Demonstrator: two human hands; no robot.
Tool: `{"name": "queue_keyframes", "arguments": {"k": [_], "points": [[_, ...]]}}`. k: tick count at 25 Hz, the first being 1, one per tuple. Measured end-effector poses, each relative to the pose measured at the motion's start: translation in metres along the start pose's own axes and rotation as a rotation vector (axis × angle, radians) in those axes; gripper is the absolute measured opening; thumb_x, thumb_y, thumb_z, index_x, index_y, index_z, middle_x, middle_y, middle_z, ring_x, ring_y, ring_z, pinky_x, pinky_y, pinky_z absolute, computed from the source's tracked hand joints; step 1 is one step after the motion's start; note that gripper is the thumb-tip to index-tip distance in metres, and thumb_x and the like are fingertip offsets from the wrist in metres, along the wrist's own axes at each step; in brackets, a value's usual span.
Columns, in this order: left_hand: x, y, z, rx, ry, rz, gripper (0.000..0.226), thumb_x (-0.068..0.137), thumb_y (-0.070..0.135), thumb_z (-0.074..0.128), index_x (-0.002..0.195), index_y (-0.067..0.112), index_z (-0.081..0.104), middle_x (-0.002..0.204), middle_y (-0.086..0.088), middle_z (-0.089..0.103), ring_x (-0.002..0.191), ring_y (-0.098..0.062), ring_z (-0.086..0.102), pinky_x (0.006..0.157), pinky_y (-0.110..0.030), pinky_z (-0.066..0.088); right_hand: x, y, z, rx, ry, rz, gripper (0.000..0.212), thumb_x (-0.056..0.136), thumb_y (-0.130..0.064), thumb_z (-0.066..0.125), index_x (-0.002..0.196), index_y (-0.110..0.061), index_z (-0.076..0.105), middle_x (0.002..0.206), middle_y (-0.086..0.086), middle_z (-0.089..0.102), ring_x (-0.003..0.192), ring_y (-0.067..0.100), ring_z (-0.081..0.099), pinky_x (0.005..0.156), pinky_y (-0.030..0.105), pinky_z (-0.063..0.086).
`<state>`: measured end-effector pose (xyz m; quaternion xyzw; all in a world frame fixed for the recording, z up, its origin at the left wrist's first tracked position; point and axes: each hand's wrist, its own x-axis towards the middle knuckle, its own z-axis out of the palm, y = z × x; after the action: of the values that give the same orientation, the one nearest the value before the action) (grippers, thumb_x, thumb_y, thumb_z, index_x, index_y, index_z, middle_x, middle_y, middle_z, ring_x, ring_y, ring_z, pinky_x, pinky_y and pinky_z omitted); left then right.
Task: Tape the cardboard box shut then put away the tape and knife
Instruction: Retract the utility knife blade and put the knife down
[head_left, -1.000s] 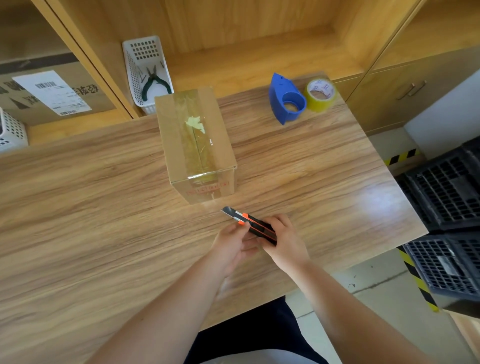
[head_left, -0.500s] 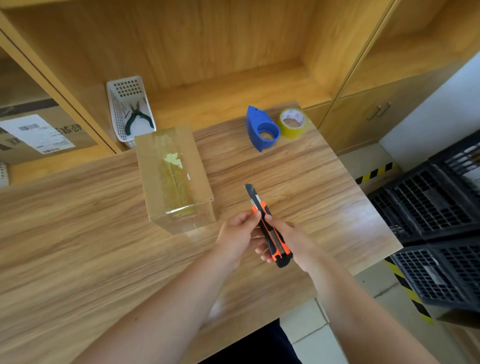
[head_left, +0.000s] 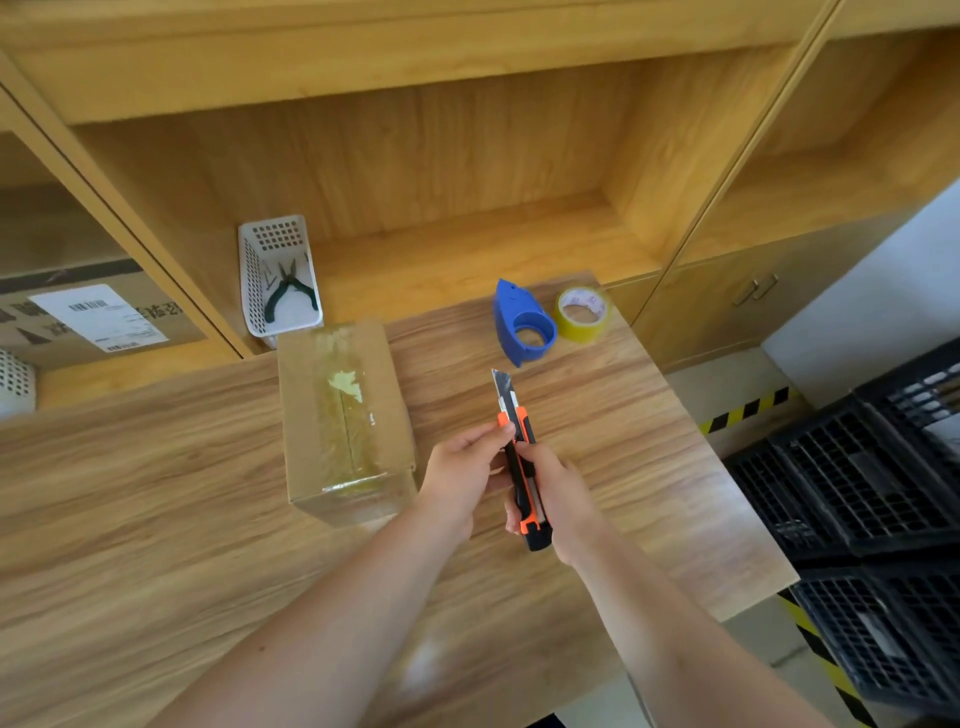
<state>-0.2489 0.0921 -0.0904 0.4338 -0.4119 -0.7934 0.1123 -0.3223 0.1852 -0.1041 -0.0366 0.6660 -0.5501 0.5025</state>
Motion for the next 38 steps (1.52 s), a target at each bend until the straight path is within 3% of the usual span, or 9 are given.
{"name": "queue_keyframes", "arguments": {"k": [4,11,16,19,21,26,29,33,38], "points": [[0.004,0.008,0.010,-0.005,0.052,0.032,0.022,0.086,0.026,0.069,0.101,0.011,0.076,0.093,-0.013,0.078,0.076,-0.025,0.076,0.087,-0.042,0.058,0.003,-0.014,-0.007,-0.009,-0.047,-0.022,0.032,0.084,-0.035,0.051,0.081,-0.005,0.063,0.052,0.022,0.055,0.045,0.029,0.048,0.054,0.034,0.044],[0.014,0.021,0.021,0.033,0.238,0.089,0.020,0.089,0.022,0.065,0.084,0.007,0.076,0.087,-0.015,0.077,0.085,-0.030,0.074,0.080,-0.040,0.061,0.012,-0.020,-0.018,0.097,-0.260,-0.039,0.024,0.087,-0.012,0.044,0.109,-0.004,0.049,0.062,0.021,0.056,0.051,0.029,0.049,0.054,0.034,0.042],[0.027,0.032,0.019,0.012,0.325,0.065,0.020,0.088,0.023,0.065,0.079,0.007,0.073,0.081,-0.012,0.073,0.076,-0.030,0.069,0.073,-0.036,0.059,0.022,-0.022,-0.021,0.301,-0.431,-0.030,0.040,0.077,0.001,0.047,0.115,-0.009,0.049,0.082,0.023,0.055,0.064,0.032,0.050,0.064,0.038,0.043],[0.033,0.039,0.019,0.006,0.332,0.038,0.027,0.087,0.028,0.065,0.085,0.001,0.072,0.074,-0.014,0.070,0.063,-0.032,0.059,0.054,-0.033,0.052,0.030,-0.026,-0.021,0.400,-0.493,-0.021,0.049,0.079,0.006,0.050,0.127,-0.006,0.048,0.094,0.024,0.055,0.070,0.033,0.052,0.065,0.039,0.044],[0.041,0.045,0.018,-0.010,0.352,0.035,0.027,0.088,0.030,0.064,0.082,0.005,0.071,0.073,-0.013,0.068,0.062,-0.031,0.057,0.045,-0.028,0.044,0.034,-0.030,-0.021,0.385,-0.466,-0.020,0.045,0.084,0.005,0.051,0.127,-0.006,0.049,0.101,0.025,0.059,0.073,0.034,0.057,0.066,0.039,0.047],[0.069,0.071,0.013,-0.035,0.388,0.045,0.018,0.088,0.029,0.065,0.082,0.013,0.070,0.080,-0.005,0.067,0.075,-0.023,0.064,0.063,-0.031,0.051,0.045,-0.029,-0.026,0.208,-0.435,-0.030,0.016,0.095,-0.010,0.053,0.110,-0.009,0.058,0.106,0.023,0.067,0.083,0.032,0.066,0.081,0.044,0.053],[0.086,0.085,0.017,-0.033,0.360,0.051,0.015,0.090,0.026,0.065,0.081,0.015,0.068,0.080,-0.004,0.067,0.073,-0.020,0.065,0.063,-0.032,0.054,0.058,-0.033,-0.026,0.224,-0.308,-0.088,0.019,0.094,-0.005,0.054,0.112,-0.007,0.059,0.101,0.020,0.068,0.084,0.031,0.067,0.081,0.041,0.054],[0.116,0.091,0.018,-0.101,0.339,-0.022,0.017,0.091,0.024,0.062,0.099,0.010,0.068,0.099,-0.011,0.070,0.096,-0.026,0.068,0.083,-0.050,0.059,0.083,-0.044,-0.019,0.267,-0.107,-0.117,0.019,0.092,0.000,0.055,0.106,-0.006,0.066,0.093,0.013,0.071,0.079,0.027,0.066,0.080,0.038,0.057],[0.150,0.092,0.019,-0.178,0.313,-0.165,0.025,0.095,0.032,0.053,0.105,0.013,0.066,0.107,-0.010,0.069,0.096,-0.027,0.067,0.082,-0.048,0.058,0.119,-0.051,-0.007,0.240,0.044,-0.065,0.016,0.091,0.000,0.058,0.101,-0.008,0.069,0.091,0.014,0.074,0.077,0.028,0.070,0.082,0.043,0.057]]}}
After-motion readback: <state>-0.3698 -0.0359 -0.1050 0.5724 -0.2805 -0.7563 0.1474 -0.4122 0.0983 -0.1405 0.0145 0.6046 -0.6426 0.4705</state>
